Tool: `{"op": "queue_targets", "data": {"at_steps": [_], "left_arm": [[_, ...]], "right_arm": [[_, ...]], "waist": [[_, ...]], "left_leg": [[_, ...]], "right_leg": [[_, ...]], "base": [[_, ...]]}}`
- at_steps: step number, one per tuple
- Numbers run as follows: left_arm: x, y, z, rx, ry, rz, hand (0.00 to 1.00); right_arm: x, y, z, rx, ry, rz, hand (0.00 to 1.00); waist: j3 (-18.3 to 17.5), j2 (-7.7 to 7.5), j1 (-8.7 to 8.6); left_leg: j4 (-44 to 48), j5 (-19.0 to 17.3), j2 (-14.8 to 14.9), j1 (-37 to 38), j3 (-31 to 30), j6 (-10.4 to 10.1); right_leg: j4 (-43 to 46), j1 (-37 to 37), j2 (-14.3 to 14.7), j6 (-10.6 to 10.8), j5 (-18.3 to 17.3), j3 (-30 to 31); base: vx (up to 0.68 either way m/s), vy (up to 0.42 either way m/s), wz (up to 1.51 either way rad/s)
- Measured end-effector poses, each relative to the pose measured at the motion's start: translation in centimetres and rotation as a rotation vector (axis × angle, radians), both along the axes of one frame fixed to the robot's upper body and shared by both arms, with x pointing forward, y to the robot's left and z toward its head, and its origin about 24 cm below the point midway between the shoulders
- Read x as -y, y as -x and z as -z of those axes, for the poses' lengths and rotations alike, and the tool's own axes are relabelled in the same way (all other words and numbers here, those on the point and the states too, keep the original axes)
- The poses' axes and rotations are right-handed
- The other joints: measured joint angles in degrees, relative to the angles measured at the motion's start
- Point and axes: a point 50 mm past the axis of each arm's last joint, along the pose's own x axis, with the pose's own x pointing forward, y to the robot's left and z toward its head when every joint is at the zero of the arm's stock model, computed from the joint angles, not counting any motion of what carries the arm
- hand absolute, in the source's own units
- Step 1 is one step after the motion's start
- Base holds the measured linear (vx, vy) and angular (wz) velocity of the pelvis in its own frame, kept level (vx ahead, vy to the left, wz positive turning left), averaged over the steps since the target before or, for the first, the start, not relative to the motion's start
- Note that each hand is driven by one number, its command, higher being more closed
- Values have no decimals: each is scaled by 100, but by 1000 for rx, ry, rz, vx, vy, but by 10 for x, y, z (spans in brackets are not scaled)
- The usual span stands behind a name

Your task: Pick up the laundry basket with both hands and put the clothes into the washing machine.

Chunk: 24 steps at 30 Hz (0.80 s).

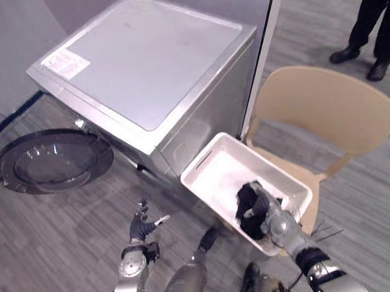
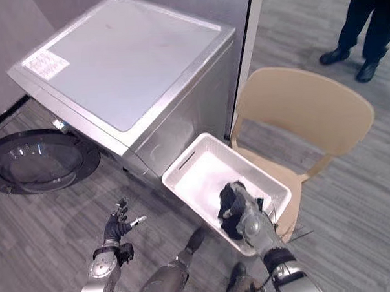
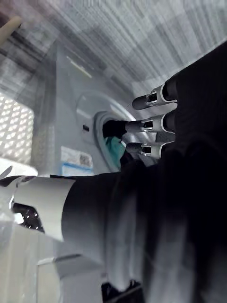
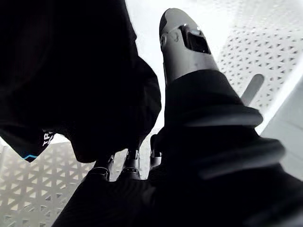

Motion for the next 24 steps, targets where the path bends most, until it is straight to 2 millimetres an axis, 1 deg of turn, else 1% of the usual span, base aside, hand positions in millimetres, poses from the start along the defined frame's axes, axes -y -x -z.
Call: {"op": "queue_targets", "data": {"at_steps": [3, 5, 6, 9, 10, 12, 13, 16, 19, 21, 22, 24], "left_arm": [[4, -2, 6, -34, 3, -4, 0], [8, -4, 8, -42, 12, -3, 0], [13, -6, 10, -51, 21, 8, 0], [29, -16, 9, -48, 42, 53, 0], [35, -20, 8, -45, 55, 60, 0], [42, -25, 6, -37, 70, 69, 0], [44, -29, 4, -27, 73, 73, 0], [46, -34, 1, -14, 68, 84, 0], [46, -33, 4, -33, 56, 94, 0], [48, -30, 7, -51, 48, 109, 0], [48, -30, 7, -52, 48, 109, 0], [47, -28, 8, -58, 42, 109, 0]], "right_arm": [[4, -16, -13, 19, 72, 3, 0], [5, -21, -18, 22, 114, -1, 0], [5, -24, -21, 30, 128, -3, 100], [-3, -28, -26, 47, 165, -44, 100], [-3, -31, -29, 57, 181, -54, 100], [-3, -33, -32, 66, 194, -60, 100], [-5, -35, -36, 76, 195, -66, 100], [-9, -37, -38, 83, 178, -71, 100], [-9, -33, -32, 65, 111, -38, 100], [-9, -30, -28, 59, 35, 1, 100], [-9, -30, -29, 70, 6, 14, 100], [-9, -32, -45, 159, -97, 46, 100]], "waist": [[210, -5, -3], [313, -7, 2], [356, -4, 0], [427, -10, -5], [429, -15, -9], [430, -18, -8], [431, -20, -6], [430, -22, 17], [428, -25, 43], [425, -28, 59], [425, -29, 63], [417, -39, 64]], "left_leg": [[-5, 83, -17, -224, 24, -23], [-4, 104, -14, -310, 27, -32], [-5, 132, -14, -393, 26, -70], [-4, 158, -24, -539, 19, -82], [-4, 156, -55, -549, 14, -82], [-10, 152, -90, -557, 20, -83], [-12, 152, -98, -581, 20, -82], [-11, 156, -124, -600, 17, -81], [-10, 159, -145, -548, 13, -80], [-10, 159, -128, -422, 0, -80], [-11, 159, -109, -396, 2, -80], [-17, 157, -5, -340, 36, -81]], "right_leg": [[412, -411, -101, -87, -179, 14], [536, -548, -125, -135, -230, 8], [611, -659, -140, -160, -263, 1], [722, -845, -176, -185, -313, -13], [764, -865, -220, -147, -356, -20], [791, -881, -260, -144, -385, -19], [789, -901, -269, -140, -387, -22], [787, -908, -298, -135, -390, -33], [742, -806, -306, -134, -390, -45], [565, -595, -252, -120, -378, -71], [513, -547, -225, -112, -355, -71], [276, -411, -81, -128, -229, -66]], "base": [[-67, -124, 1], [-65, -161, 3], [-43, -115, 3], [-46, -137, 5], [-19, -72, 9], [-15, -77, 6], [-11, -61, 3], [0, -59, 5], [12, -72, 5], [-4, -63, 6], [-30, -60, -4], [-63, -55, -19]]}}
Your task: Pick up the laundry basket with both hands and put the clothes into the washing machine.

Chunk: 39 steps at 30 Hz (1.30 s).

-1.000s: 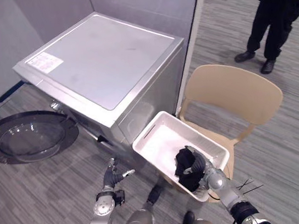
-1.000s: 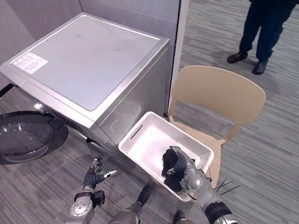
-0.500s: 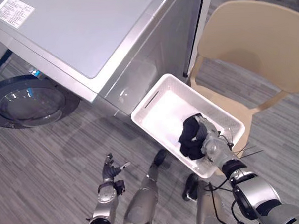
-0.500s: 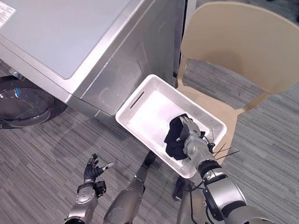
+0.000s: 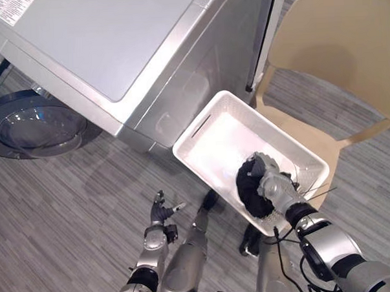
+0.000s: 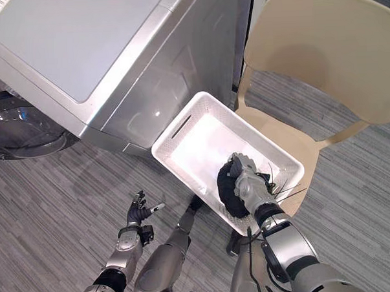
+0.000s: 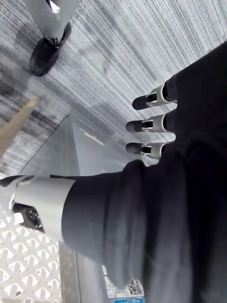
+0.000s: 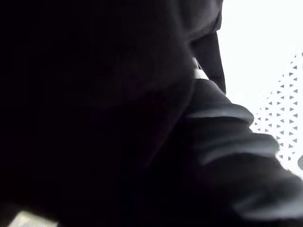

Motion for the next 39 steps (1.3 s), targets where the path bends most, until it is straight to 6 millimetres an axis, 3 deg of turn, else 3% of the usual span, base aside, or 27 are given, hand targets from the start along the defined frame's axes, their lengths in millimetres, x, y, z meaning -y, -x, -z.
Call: {"op": "queue_targets", "data": {"at_steps": [2, 4, 6, 10, 14, 17, 19, 21, 23, 24, 25, 26, 28, 29, 30, 31, 32, 33, 34, 36, 38, 39], "left_arm": [[-2, 2, 2, -11, -9, 0, 0], [-7, 11, 8, -49, -13, -13, 0], [-12, 20, 13, -76, -16, -33, 0], [-32, 56, 31, -191, -64, -36, 0], [-39, 66, 35, -217, -73, -55, 0], [-50, 67, 33, -212, -75, -108, 0], [-56, 61, 29, -190, -89, -110, 0], [-60, 51, 19, -130, -104, -109, 0], [-61, 43, 9, -73, -110, -104, 0], [-61, 38, 3, -35, -114, -103, 0], [-59, 35, -3, -2, -107, -102, 0], [-58, 34, -6, 17, -104, -102, 0], [-47, 35, -18, 94, -78, -98, 0], [-43, 35, -20, 110, -65, -95, 0], [-31, 39, -21, 122, -32, -86, 0], [-17, 43, -25, 145, -4, -53, 0], [-12, 44, -28, 157, 4, -34, 0], [0, 39, -36, 195, 20, 20, 0], [6, 35, -42, 225, 26, 45, 0], [16, 25, -73, 371, 38, 101, 0], [16, 17, -96, 497, 32, 112, 0], [17, 9, -108, 562, 3, 138, 0]], "right_arm": [[-4, -1, -21, 119, -115, 16, 100], [-9, 12, -46, 279, -307, 17, 100], [-10, 22, -49, 323, -395, 20, 100], [-19, 53, -46, 373, -612, 2, 100], [-21, 63, -57, 419, -743, -50, 100], [-38, 66, -70, 453, -859, -138, 100], [-44, 70, -73, 457, -895, -170, 100], [-45, 73, -71, 452, -933, -168, 100], [-47, 76, -71, 449, -956, -179, 100], [-47, 79, -74, 463, -968, -184, 100], [-51, 81, -77, 468, -969, -208, 100], [-53, 81, -79, 470, -969, -225, 100], [-59, 80, -84, 468, -954, -285, 100], [-58, 80, -85, 468, -943, -292, 100], [-54, 81, -82, 457, -919, -289, 100], [-48, 83, -77, 439, -896, -276, 100], [-45, 83, -76, 435, -885, -273, 100], [-39, 81, -78, 449, -871, -260, 100], [-37, 80, -79, 455, -873, -254, 100], [-30, 80, -80, 467, -905, -227, 100], [-34, 82, -85, 478, -929, -252, 100], [-40, 83, -89, 475, -962, -290, 100]], "waist": [[-13, -16, -63], [-46, -48, -109], [-187, -119, -111], [-671, -477, -262], [-773, -558, -254], [-768, -570, -240], [-758, -603, -266], [-759, -591, -285], [-755, -579, -274], [-766, -599, -238], [-787, -634, -202], [-795, -645, -151], [-826, -635, 62], [-829, -544, 75], [-864, -352, 42], [-914, -243, 6], [-919, -233, -17], [-903, -303, -97], [-897, -327, -119], [-915, -338, -175], [-938, -293, -273], [-941, -291, -255]], "left_leg": [[-5, -5, 102, 27, 68, -1], [-9, -27, 191, 200, 193, 4], [-11, -87, 225, 271, 283, 55], [-11, -243, 312, 688, 565, 145], [-9, -307, 458, 913, 1041, 218], [-7, -326, 649, 913, 1600, 246], [276, -508, 653, 760, 1763, 232], [845, -674, 678, 444, 1723, 309], [935, -694, 702, 340, 1545, 338], [1017, -668, 646, 264, 1360, 309], [1136, -654, 528, 121, 1185, 288], [1164, -627, 482, 59, 1140, 248], [954, -353, 447, -175, 994, 191], [893, -262, 473, -249, 897, 166], [784, -163, 566, -347, 651, 266], [515, -327, 677, -358, 586, 428], [394, -637, 713, -363, 656, 631], [511, -889, 701, -574, 1259, 774], [788, -837, 633, -691, 1625, 718], [2254, -854, 560, -577, 2697, 727], [2492, -1405, 604, -233, 3012, 694], [2303, -1393, 618, -107, 3041, 667]], "right_leg": [[-205, 77, 134, -12, 132, 37], [-501, 321, 263, 8, 296, 121], [-601, 381, 321, 27, 345, 220], [-1075, 875, 468, 76, 530, 477], [-1487, 1063, 659, 84, 867, 938], [-1857, 973, 884, 87, 1310, 1507], [-1910, 890, 918, 139, 1394, 1644], [-1967, 921, 953, 249, 1452, 1646], [-644, 717, 938, 231, 888, 1678], [217, 755, 901, 368, 482, 1814], [480, 992, 843, 423, 239, 1944], [355, 1128, 848, 394, 73, 2015], [-346, 1302, 955, 69, -541, 2100], [-388, 1246, 1040, 11, -607, 2057], [-310, 1137, 1185, -58, -585, 1780], [-299, 1098, 1263, -204, -538, 1442], [-373, 1116, 1256, -297, -480, 1249], [-677, 1126, 1077, -433, -261, 868], [-818, 1122, 998, -468, -154, 712], [-1176, 1223, 818, -511, 146, 299], [-1194, 1242, 755, -532, 169, -1], [-1224, 1283, 753, -556, 193, -132]], "base": [[-66, -25, -27], [-55, 1, -31], [-21, 5, -32], [10, 1, -32], [-43, 17, -66], [-117, 35, -103], [-132, 33, -60], [-136, 9, 3], [-79, -59, 47], [-34, -145, 90], [-50, -184, 87], [-166, -224, 65], [-255, -260, 40], [-276, -251, 61], [-273, -222, 98], [-294, -246, 118], [-219, -164, 145], [-151, -96, 126], [-140, -115, 151], [-137, -141, 114], [-126, -38, 89], [-143, -11, 71]]}}
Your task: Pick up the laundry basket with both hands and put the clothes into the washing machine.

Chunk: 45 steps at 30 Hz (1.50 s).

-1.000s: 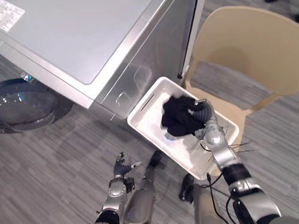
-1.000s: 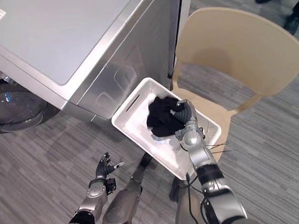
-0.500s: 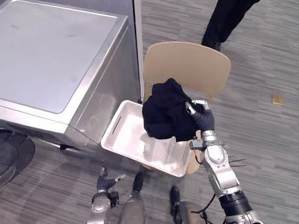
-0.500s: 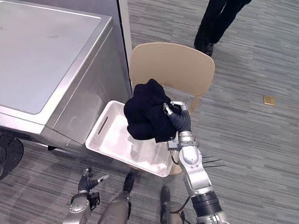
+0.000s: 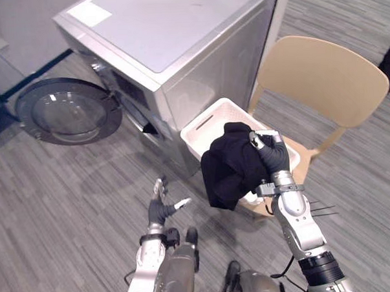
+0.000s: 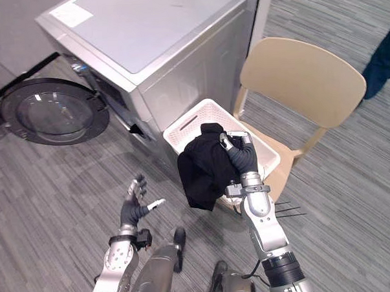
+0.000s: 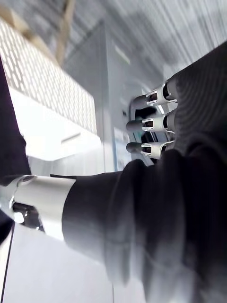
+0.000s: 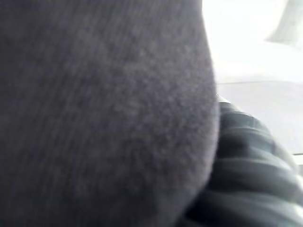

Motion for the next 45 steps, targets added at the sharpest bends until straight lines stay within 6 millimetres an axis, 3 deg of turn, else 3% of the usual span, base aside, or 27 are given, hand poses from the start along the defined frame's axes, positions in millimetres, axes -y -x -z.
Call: {"op": "queue_targets", "data": {"at_steps": [3, 4, 6, 13, 14, 18, 19, 28, 32, 38, 40, 45], "left_arm": [[5, -5, -6, 42, -88, 38, 0], [8, -7, -7, 51, -119, 55, 0], [18, -14, -12, 84, -163, 85, 0], [29, -22, -18, 127, -272, 143, 0], [29, -23, -18, 126, -282, 144, 100], [34, -34, -19, 132, -355, 141, 100], [32, -35, -19, 129, -363, 133, 100], [26, -36, -14, 102, -374, 91, 100], [18, -34, -5, 37, -279, 43, 100], [-4, -24, 13, -81, -32, -89, 100], [-22, -15, 23, -126, 69, -166, 100], [-63, 5, 44, -206, 197, -342, 100]], "right_arm": [[-16, 4, 1, 5, -34, -100, 100], [-23, 5, 0, 14, -46, -135, 100], [-34, 6, -5, 31, -85, -200, 100], [-81, 12, 2, -25, -125, -462, 100], [-83, 11, 3, -37, -132, -471, 100], [-99, 12, 22, -134, -138, -553, 100], [-99, 12, 24, -144, -146, -556, 0], [-94, 20, 46, -212, -92, -555, 0], [-86, 24, 62, -260, -39, -501, 0], [-43, 26, 92, -383, 46, -273, 0], [-14, 23, 97, -399, 61, -121, 0], [25, 28, 104, -427, 127, 43, 0]], "waist": [[-206, 3, -120], [-329, -19, -160], [-390, -22, -128], [-523, -53, -136], [-532, -60, -132], [-617, -69, -135], [-636, -70, -138], [-672, -68, -147], [-692, -77, -152], [-698, -87, -149], [-701, -93, -154], [-732, -144, -159]], "left_leg": [[-987, 127, -84, 519, -196, -175], [-1333, 328, -127, 604, -216, -210], [-1884, 701, -177, 840, -261, -133], [-2315, 847, -320, 1298, -232, -53], [-2315, 856, -320, 1301, -230, -53], [-2317, 940, -296, 1301, -292, -80], [-2318, 945, -288, 1300, -298, -87], [-2331, 1037, -164, 1299, -482, -217], [-2360, 1041, -141, 1302, -492, -223], [-2335, 1041, -137, 1305, -436, -222], [-2362, 1040, -128, 1315, -401, -223], [-2363, 1038, -92, 1320, -309, -224]], "right_leg": [[-223, 233, 6, 86, 53, -302], [-297, 230, -20, 148, 101, -389], [-411, 296, -15, 256, 212, -401], [-475, 533, -95, 435, 260, -28], [-475, 534, -93, 438, 261, -20], [-470, 541, -52, 437, 261, -24], [-471, 541, -41, 437, 261, -23], [-458, 517, 105, 394, 236, -2], [-422, 504, 121, 374, 222, 2], [-369, 495, 115, 374, 221, 70], [-359, 486, 118, 374, 221, 101], [-341, 441, 140, 370, 225, 192]], "base": [[-120, 19, 56], [-11, 28, 41], [-12, 51, 22], [-41, 66, -1], [-49, -2, -3], [-43, -30, 3], [-32, -53, 3], [-58, -63, 4], [-58, -46, 0], [-12, -25, -4], [-45, -29, -7], [-39, -35, -11]]}}
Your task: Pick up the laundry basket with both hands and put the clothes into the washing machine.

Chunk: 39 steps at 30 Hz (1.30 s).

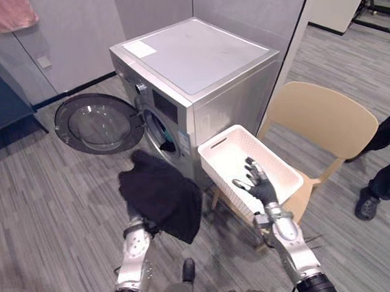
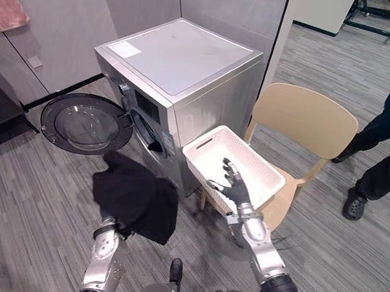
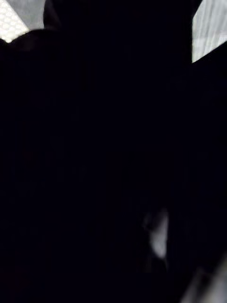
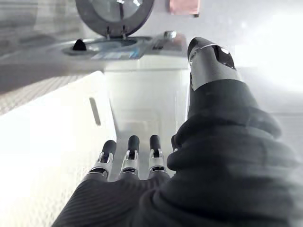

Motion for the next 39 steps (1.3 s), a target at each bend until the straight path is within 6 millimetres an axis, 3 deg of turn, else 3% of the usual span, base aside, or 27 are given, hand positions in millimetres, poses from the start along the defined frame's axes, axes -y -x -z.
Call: {"op": "queue_targets", "data": {"at_steps": [5, 7, 12, 14, 15, 16, 18, 19, 20, 22, 24, 25, 26, 27, 28, 29, 31, 33, 35, 37, 38, 39], "left_arm": [[-28, 27, 26, -127, 4, -92, 100], [-32, 41, 46, -226, 11, -98, 100], [-37, 58, 70, -355, 19, -121, 100], [-35, 61, 75, -388, 14, -115, 100], [-32, 62, 77, -406, 17, -109, 100], [-28, 61, 81, -421, 22, -98, 100], [-23, 64, 85, -446, 29, -89, 100], [-22, 66, 86, -453, 24, -86, 100], [-24, 72, 88, -477, 8, -84, 100], [-28, 71, 90, -498, -13, -76, 100], [-26, 79, 97, -543, -13, -64, 100], [-22, 87, 101, -574, -8, -37, 100], [-21, 90, 102, -583, -7, -31, 100], [-19, 92, 103, -592, -13, -19, 100], [-21, 88, 101, -587, -37, 1, 100], [-23, 88, 101, -586, -48, 7, 100], [-24, 84, 98, -573, -57, 11, 100], [-21, 80, 96, -556, -63, 29, 100], [-18, 69, 91, -524, -78, 60, 100], [-12, 54, 84, -479, -87, 99, 100], [-11, 50, 82, -463, -86, 108, 100], [-10, 48, 80, -448, -86, 117, 100]], "right_arm": [[5, 16, 25, -107, 89, -37, 0], [-1, 25, 49, -212, 148, -106, 0], [-14, 33, 74, -319, 248, -201, 0], [-14, 35, 83, -357, 304, -217, 0], [-12, 37, 86, -372, 331, -219, 0], [-8, 37, 90, -395, 365, -208, 0], [0, 37, 95, -426, 395, -189, 0], [2, 37, 97, -434, 401, -180, 0], [3, 33, 96, -434, 409, -164, 0], [0, 26, 92, -416, 386, -130, 0], [-5, 19, 90, -408, 363, -109, 0], [-3, 20, 91, -413, 362, -96, 0], [-3, 22, 92, -419, 361, -93, 0], [-1, 25, 94, -430, 357, -84, 0], [1, 34, 100, -462, 353, -77, 0], [2, 37, 102, -472, 351, -74, 0], [5, 42, 105, -501, 342, -58, 0], [6, 41, 105, -500, 334, -52, 0], [7, 42, 105, -506, 312, -34, 0], [11, 42, 106, -510, 305, -15, 0], [12, 43, 106, -512, 302, -9, 0], [14, 44, 106, -516, 298, 1, 0]], "waist": [[-28, -61, -2], [-17, -62, 35], [257, -27, 72], [345, 0, 79], [385, -24, 38], [477, -91, 16], [511, -54, 15], [514, -23, 21], [556, 3, 17], [642, -133, 6], [678, -230, 27], [693, -239, 12], [686, -225, -5], [690, -222, -46], [708, -205, -151], [710, -202, -173], [758, -153, -378], [797, -115, -424], [821, -81, -499], [885, -95, -627], [909, -136, -623], [907, -166, -637]], "left_leg": [[0, -2, 20, -3, -64, -2], [0, -1, -6, -95, -239, -4], [31, 136, -108, -428, -739, -142], [0, -55, -126, -663, -410, -26], [38, -287, -109, -775, 178, 164], [105, -327, -61, -831, 1204, 268], [238, -287, 1, -774, 2328, 334], [301, -140, 65, -673, 2598, 448], [246, -68, 102, -517, 2592, 505], [302, -98, -68, -510, 2353, 510], [748, -716, -233, -448, 2240, 586], [1116, -1139, -409, -397, 2068, 608], [1222, -1233, -456, -385, 1980, 651], [1441, -1461, -520, -337, 1824, 744], [1724, -1736, -556, -285, 1467, 821], [1773, -1782, -573, -259, 1331, 859], [1832, -1986, -628, 38, 880, 929], [1827, -2126, -676, 257, 642, 891], [1825, -2274, -694, 476, 321, 801], [1756, -2399, -686, 844, -69, 633], [1678, -2459, -691, 1002, -176, 541], [1611, -2581, -665, 1170, -313, 344]], "right_leg": [[-182, 78, 60, -57, 40, -67], [-249, 84, 64, -60, 42, -258], [-235, 52, 35, -51, -24, -888], [-243, 2, -44, -62, -58, -1349], [-303, 8, -175, -66, -46, -1663], [-216, -9, -424, -66, -45, -1973], [-77, -8, -607, -56, -53, -2231], [-11, 0, -635, -43, -63, -2248], [65, 83, -651, 57, -123, -2281], [-25, 250, -761, 171, -117, -2339], [204, 515, -1025, 541, -232, -2375], [1180, 468, -1531, 695, -383, -2325], [1628, 381, -1689, 663, -369, -2260], [2574, 104, -1993, 239, -169, -1857], [3445, -432, -1881, -28, -249, -866], [3588, -586, -1736, 10, -322, -529], [3754, -1303, -1230, 188, -559, 420], [3556, -1806, -1078, 228, -563, 567], [2820, -2269, -894, 426, -428, 649], [1025, -2480, -689, 569, 307, 661], [577, -2490, -641, 561, 561, 700], [323, -2582, -581, 419, 807, 840]], "base": [[-18, -41, 8], [-14, -55, 36], [-1, -59, 65], [-35, -19, 111], [53, 41, 146], [106, 55, 144], [184, 100, 109], [272, 141, 91], [244, 119, 81], [198, 101, 74], [184, 154, 55], [130, 151, 52], [237, 278, 64], [253, 228, 91], [314, 248, 100], [293, 125, 125], [318, 80, 105], [335, 51, 69], [381, 1, 88], [488, -68, 101], [572, -145, 91], [475, -160, 74]]}}
